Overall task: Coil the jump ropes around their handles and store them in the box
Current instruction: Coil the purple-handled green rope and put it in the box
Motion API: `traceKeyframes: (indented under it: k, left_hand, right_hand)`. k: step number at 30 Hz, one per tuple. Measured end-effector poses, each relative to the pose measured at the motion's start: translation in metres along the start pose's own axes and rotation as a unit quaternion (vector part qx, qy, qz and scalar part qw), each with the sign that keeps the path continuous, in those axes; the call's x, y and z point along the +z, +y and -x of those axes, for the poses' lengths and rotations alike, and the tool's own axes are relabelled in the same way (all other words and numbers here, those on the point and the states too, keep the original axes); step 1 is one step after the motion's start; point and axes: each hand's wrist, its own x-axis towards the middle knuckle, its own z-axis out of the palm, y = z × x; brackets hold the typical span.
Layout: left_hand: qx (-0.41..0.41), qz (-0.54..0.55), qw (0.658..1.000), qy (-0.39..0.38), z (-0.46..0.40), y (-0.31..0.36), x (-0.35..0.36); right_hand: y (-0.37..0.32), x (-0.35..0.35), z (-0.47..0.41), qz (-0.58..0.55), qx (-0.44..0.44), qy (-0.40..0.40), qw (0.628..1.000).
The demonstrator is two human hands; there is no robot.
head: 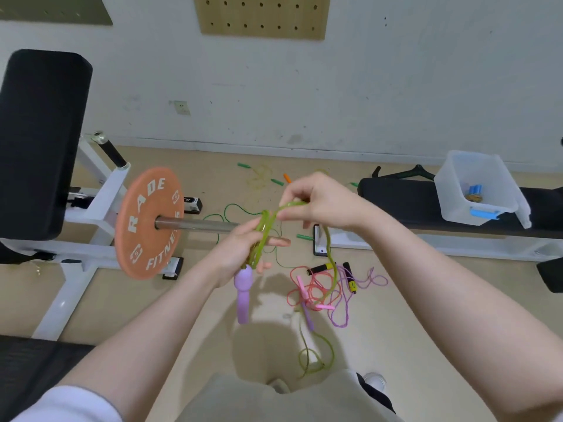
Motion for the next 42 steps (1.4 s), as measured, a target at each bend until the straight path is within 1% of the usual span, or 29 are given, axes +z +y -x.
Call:
traceKeyframes:
  k: [2, 4, 6, 8, 9, 11, 13, 14, 15, 16, 17, 18, 19, 20, 21, 22, 23, 24, 25, 26, 28, 30, 32, 34, 36, 39, 40, 42]
  left_hand:
    - [-0.007, 0.045, 0.998, -0.043, 0.004, 0.004, 0.005]
    - [-0.006, 0.095, 0.992, -0.077, 0.006, 0.011, 0.01]
    - [0.011, 0.123, 0.988, -0.094, 0.008, 0.02, 0.016]
    - [0.043, 0.153, 0.983, -0.09, 0.012, 0.03, 0.023]
    - [0.062, 0.172, 0.98, -0.076, 0.012, 0.034, 0.024]
    - [0.09, 0.179, 0.98, -0.017, 0.007, 0.039, 0.025]
    - [0.094, 0.173, 0.977, 0.078, -0.005, 0.038, 0.023]
    - [0.089, 0.179, 0.971, 0.131, -0.014, 0.035, 0.02]
    - [0.081, 0.191, 0.962, 0.178, -0.023, 0.031, 0.016]
    - [0.071, 0.193, 0.953, 0.221, -0.032, 0.027, 0.01]
    - [0.06, 0.17, 0.948, 0.263, -0.038, 0.025, 0.006]
    - [0.048, 0.119, 0.946, 0.298, -0.042, 0.023, 0.002]
    - [0.04, 0.057, 0.946, 0.317, -0.045, 0.021, 0.0]
    - [0.034, -0.013, 0.946, 0.323, -0.046, 0.021, 0.002]
    - [0.026, -0.081, 0.944, 0.32, -0.046, 0.021, 0.009]
    - [0.021, -0.134, 0.942, 0.306, -0.047, 0.02, 0.019]
    - [0.016, -0.149, 0.95, 0.275, -0.049, 0.018, 0.03]
    - [0.012, -0.128, 0.966, 0.226, -0.049, 0.018, 0.042]
    - [0.011, -0.085, 0.982, 0.168, -0.048, 0.018, 0.054]
    - [0.013, -0.044, 0.992, 0.118, -0.048, 0.019, 0.065]
    - [0.027, 0.015, 0.998, 0.051, -0.046, 0.024, 0.082]
    - [0.06, 0.092, 0.994, -0.019, -0.041, 0.034, 0.098]
    - [0.096, 0.146, 0.983, -0.058, -0.037, 0.042, 0.109]
    - [0.122, 0.157, 0.979, -0.043, -0.037, 0.045, 0.11]
    - [0.142, 0.178, 0.974, -0.012, -0.035, 0.048, 0.105]
    - [0.168, 0.234, 0.958, 0.005, -0.031, 0.055, 0.095]
    - [0.18, 0.245, 0.952, 0.022, -0.03, 0.058, 0.093]
    - [0.21, 0.258, 0.94, 0.081, -0.037, 0.058, 0.086]
  right_hand:
    - [0.015, -0.002, -0.005, -0.073, 0.015, 0.08, 0.994]
    - [0.036, 0.005, -0.011, -0.122, 0.033, 0.136, 0.983]
    - [0.059, 0.017, -0.016, -0.181, 0.063, 0.18, 0.965]
    - [0.076, 0.026, -0.016, -0.207, 0.087, 0.194, 0.955]
    - [0.082, 0.03, -0.014, -0.199, 0.095, 0.178, 0.959]
    - [0.084, 0.035, -0.007, -0.129, 0.105, 0.108, 0.98]
    - [0.074, 0.033, 0.0, -0.064, 0.131, 0.007, 0.989]
    - [0.068, 0.031, 0.004, -0.04, 0.161, -0.061, 0.984]
    - [0.059, 0.026, 0.009, 0.01, 0.189, -0.139, 0.972]
    - [0.052, 0.022, 0.014, 0.076, 0.199, -0.22, 0.952]
    - [0.045, 0.017, 0.021, 0.133, 0.192, -0.287, 0.929]
    - [0.039, 0.013, 0.026, 0.15, 0.172, -0.335, 0.914]
    - [0.034, 0.009, 0.032, 0.131, 0.141, -0.364, 0.912]
    - [0.03, 0.002, 0.035, 0.103, 0.096, -0.36, 0.922]
    - [0.026, -0.006, 0.036, 0.076, 0.042, -0.328, 0.941]
    - [0.024, -0.016, 0.034, 0.05, -0.011, -0.268, 0.962]
    - [0.024, -0.026, 0.03, 0.018, -0.053, -0.192, 0.98]
    - [0.026, -0.037, 0.026, -0.015, -0.079, -0.109, 0.991]
    - [0.03, -0.049, 0.022, -0.042, -0.091, -0.035, 0.994]
    - [0.037, -0.059, 0.018, -0.059, -0.088, 0.023, 0.994]
    - [0.055, -0.073, 0.013, -0.083, -0.063, 0.093, 0.99]
    - [0.076, -0.078, 0.012, -0.132, -0.034, 0.126, 0.983]
    - [0.091, -0.076, 0.014, -0.163, -0.008, 0.131, 0.978]
    - [0.1, -0.07, 0.015, -0.156, -0.004, 0.117, 0.981]
    - [0.106, -0.063, 0.018, -0.129, -0.003, 0.081, 0.988]
    - [0.116, -0.048, 0.023, -0.091, 0.027, -0.014, 0.995]
    - [0.118, -0.042, 0.026, -0.063, 0.034, -0.051, 0.996]
    - [0.117, -0.031, 0.032, 0.005, 0.043, -0.14, 0.989]
